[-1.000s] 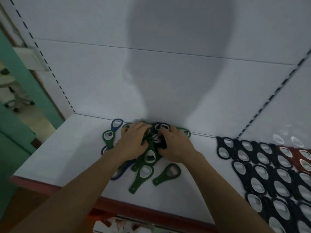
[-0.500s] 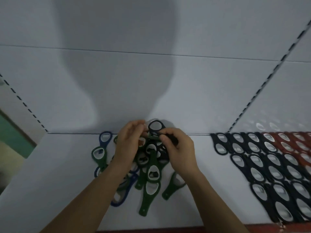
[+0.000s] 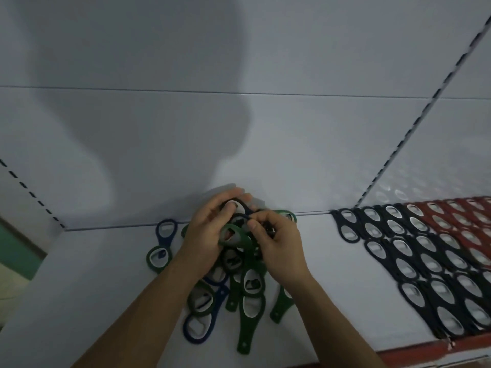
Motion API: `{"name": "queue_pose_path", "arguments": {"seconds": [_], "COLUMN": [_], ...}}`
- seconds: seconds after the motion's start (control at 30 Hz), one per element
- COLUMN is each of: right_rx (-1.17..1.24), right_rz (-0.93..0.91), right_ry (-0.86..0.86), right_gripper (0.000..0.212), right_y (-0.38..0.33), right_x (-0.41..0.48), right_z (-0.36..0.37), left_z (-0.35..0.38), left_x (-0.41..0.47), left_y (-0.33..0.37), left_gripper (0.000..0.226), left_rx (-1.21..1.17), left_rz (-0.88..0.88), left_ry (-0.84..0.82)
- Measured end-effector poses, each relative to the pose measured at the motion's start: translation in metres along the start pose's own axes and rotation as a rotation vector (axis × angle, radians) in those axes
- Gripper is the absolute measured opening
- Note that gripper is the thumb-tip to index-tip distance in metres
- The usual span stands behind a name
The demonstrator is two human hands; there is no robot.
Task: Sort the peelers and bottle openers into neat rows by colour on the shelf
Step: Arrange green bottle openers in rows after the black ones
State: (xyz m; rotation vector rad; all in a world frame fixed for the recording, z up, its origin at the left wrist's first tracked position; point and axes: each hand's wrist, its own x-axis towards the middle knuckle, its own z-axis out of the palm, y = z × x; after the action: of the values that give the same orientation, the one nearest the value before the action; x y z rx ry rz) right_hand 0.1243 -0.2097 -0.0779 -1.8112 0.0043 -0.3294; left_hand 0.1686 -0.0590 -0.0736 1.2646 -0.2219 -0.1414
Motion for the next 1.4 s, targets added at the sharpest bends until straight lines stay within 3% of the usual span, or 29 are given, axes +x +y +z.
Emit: {"name": "queue_pose_path", "arguments": {"seconds": [0.1,0.23,0.33,0.4,0.47,0.57,0.8,0.97,1.03,1.13,1.23,1.33,1.4], "right_rx": [0.072,0.017,-0.420,-0.819,-0.967,-0.887,-0.412,0.172,0.324,0.532,0.329,0.033,-0.127], "right_rz": [-0.028,-0.016,-0.059,-0.082,-0.010,0.066,-0.082,0.173,0.258,0.278,0.186,0.152,0.169], "right_ry": [-0.011,-0.025,0.037,-0.123,-0.200,-0.106,0.161,0.450,0.470,0.360,0.265,0.175,0.210], "right_gripper": [0.012,0.021,0.030,0.039,0.047,0.043,0.020,0.019,0.009,0.006,0.004,0.010,0.011], "right_y": [-0.007,-0.006,0.017,0.030,0.036,0.036,0.013,-0.004,-0.004,-0.008,-0.015,-0.010,-0.003], "right_x": [0.004,0.009,0.017,0.022,0.024,0.028,0.018,0.014,0.016,0.018,0.015,0.013,0.016], "right_z": [0.005,0.008,-0.001,-0.002,0.003,0.005,0.009,0.022,0.019,0.018,0.025,0.034,0.030], "left_z": [-0.008,-0.012,-0.022,-0.027,-0.028,-0.028,-0.021,-0.012,-0.010,-0.011,-0.009,-0.007,-0.009], "left_x": [0.006,0.012,0.010,0.007,0.004,0.000,-0.003,-0.001,-0.002,-0.001,-0.002,-0.004,-0.004], "left_y": [0.004,0.004,0.004,0.004,0.003,0.002,-0.003,-0.003,0.001,0.003,0.006,0.004,0.003], "left_gripper": [0.045,0.036,0.021,0.019,0.018,0.018,0.041,0.042,0.042,0.037,0.017,0.032,0.042], "left_rx": [0.186,0.159,-0.012,-0.106,-0.183,-0.245,-0.305,-0.355,-0.403,-0.337,-0.275,0.063,0.134], "left_rz": [0.035,0.000,-0.071,-0.126,-0.176,-0.195,-0.199,-0.144,-0.101,-0.075,-0.093,-0.062,-0.033], "left_ry": [-0.098,0.054,0.224,0.305,0.361,0.375,0.277,0.243,0.228,0.305,0.297,0.287,0.324]}}
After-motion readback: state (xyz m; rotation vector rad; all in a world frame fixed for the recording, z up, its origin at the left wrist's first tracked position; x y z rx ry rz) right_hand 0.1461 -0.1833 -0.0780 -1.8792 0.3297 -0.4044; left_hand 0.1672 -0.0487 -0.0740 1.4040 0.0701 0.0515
